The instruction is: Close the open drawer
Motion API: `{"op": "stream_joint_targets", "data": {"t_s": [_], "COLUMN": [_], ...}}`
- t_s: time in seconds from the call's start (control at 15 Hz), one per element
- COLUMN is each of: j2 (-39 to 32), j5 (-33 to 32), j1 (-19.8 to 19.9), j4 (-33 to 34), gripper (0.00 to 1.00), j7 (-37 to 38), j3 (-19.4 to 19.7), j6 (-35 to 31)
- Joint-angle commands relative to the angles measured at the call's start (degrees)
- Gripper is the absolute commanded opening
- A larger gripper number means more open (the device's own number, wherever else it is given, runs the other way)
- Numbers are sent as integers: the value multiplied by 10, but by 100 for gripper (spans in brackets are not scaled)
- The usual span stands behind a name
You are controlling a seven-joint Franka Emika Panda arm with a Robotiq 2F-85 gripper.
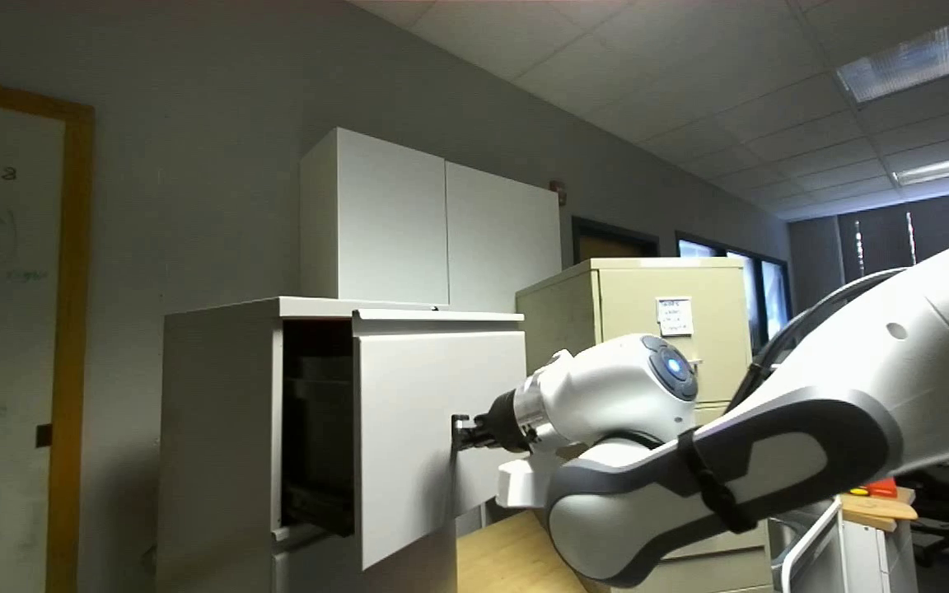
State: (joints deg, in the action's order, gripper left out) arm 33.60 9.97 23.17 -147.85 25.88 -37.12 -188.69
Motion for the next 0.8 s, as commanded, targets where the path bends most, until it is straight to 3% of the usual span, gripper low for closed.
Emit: {"op": "stream_joint_targets", "data": {"t_s": [0.0, 0.4, 0.73], "j2": [-77, -139, -153], "j5": [-5, -11, -23], "j1": [104, 256, 430], "j4": [106, 220, 295], "gripper": [6, 5, 5], "j7": [13, 49, 93], "j3": [-83, -235, -420], "j6": [16, 81, 133]}}
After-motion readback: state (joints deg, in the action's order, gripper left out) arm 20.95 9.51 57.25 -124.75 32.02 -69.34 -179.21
